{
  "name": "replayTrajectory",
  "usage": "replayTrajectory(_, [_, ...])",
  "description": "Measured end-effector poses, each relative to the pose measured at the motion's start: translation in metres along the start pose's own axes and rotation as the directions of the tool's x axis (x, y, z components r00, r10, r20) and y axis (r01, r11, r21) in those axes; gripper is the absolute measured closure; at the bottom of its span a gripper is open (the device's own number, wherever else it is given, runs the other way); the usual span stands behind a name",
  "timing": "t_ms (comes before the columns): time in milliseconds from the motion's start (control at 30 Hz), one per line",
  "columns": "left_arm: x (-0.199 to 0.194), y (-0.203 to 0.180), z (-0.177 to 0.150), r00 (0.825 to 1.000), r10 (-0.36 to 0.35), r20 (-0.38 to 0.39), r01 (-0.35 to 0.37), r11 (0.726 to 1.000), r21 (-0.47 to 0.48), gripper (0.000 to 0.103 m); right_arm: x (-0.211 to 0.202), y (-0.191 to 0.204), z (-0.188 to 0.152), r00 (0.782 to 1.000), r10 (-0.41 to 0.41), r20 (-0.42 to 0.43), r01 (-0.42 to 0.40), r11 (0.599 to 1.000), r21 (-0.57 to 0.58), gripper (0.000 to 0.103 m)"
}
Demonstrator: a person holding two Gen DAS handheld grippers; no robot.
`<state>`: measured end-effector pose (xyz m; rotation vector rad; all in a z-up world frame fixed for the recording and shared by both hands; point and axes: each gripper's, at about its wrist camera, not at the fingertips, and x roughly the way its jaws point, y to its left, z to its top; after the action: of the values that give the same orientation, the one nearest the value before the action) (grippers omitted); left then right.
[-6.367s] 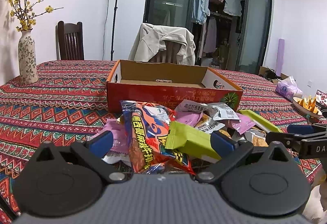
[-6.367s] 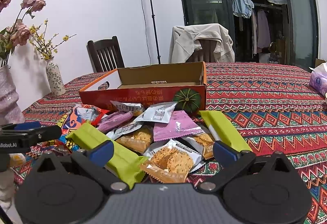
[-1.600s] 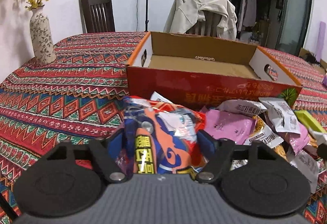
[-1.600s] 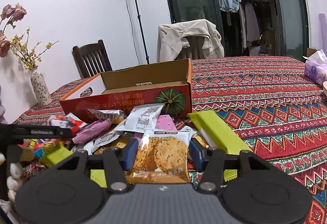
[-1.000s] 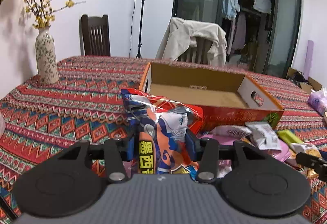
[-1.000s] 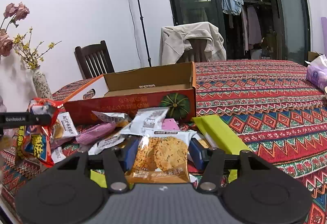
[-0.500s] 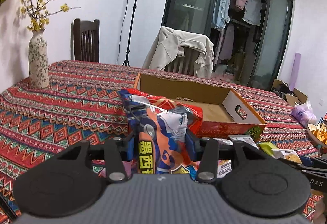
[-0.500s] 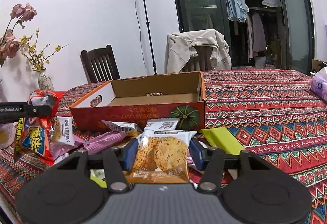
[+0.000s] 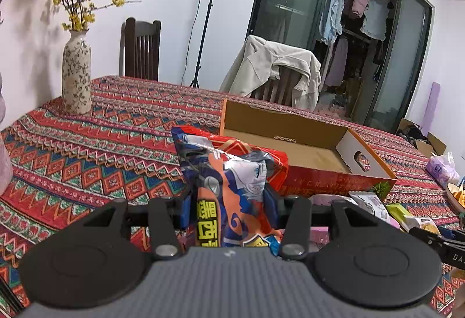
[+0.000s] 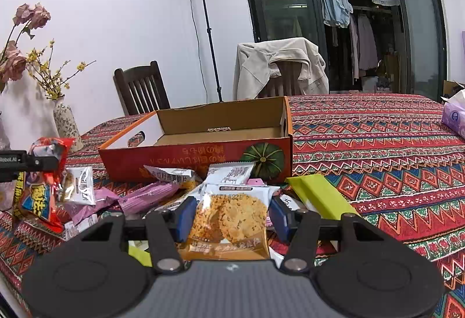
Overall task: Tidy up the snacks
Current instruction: 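Lift and carry both held snacks over the orange cardboard box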
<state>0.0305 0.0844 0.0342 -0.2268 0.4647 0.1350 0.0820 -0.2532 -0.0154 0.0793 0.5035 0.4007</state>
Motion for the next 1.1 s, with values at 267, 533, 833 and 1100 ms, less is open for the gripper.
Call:
replayTrajectory(267, [0.026,-0.002,-0.013,0.995,0.016,-0.101,-0.016,1.000,0.010,0.054,0.002,-0.001,-0.002,1.000,0.006,-0.007,-0.005,1.000,0.007,0.049])
replayTrajectory(533, [0.033,-0.015,-0.029,0.989,0.114,-0.097,-0.106,0.991,0.081,0.019,0.004,-0.002,-0.003,1.000,0.000,-0.010,0.000,1.000,0.015,0.049])
replayTrajectory(833, [0.023,-0.045,-0.049,0.982,0.169,-0.081,-0.149,0.968,0.202,0.005,0.005,-0.002,-0.003,1.000,0.002,-0.014,-0.001,1.000,0.016,0.049])
replayTrajectory(1100, [0.016,-0.063,-0.065,0.986,0.145,-0.085,-0.116,0.953,0.281,0.006,0.005,-0.002,-0.004,1.000,0.003,-0.017,-0.002,1.000,0.017,0.048])
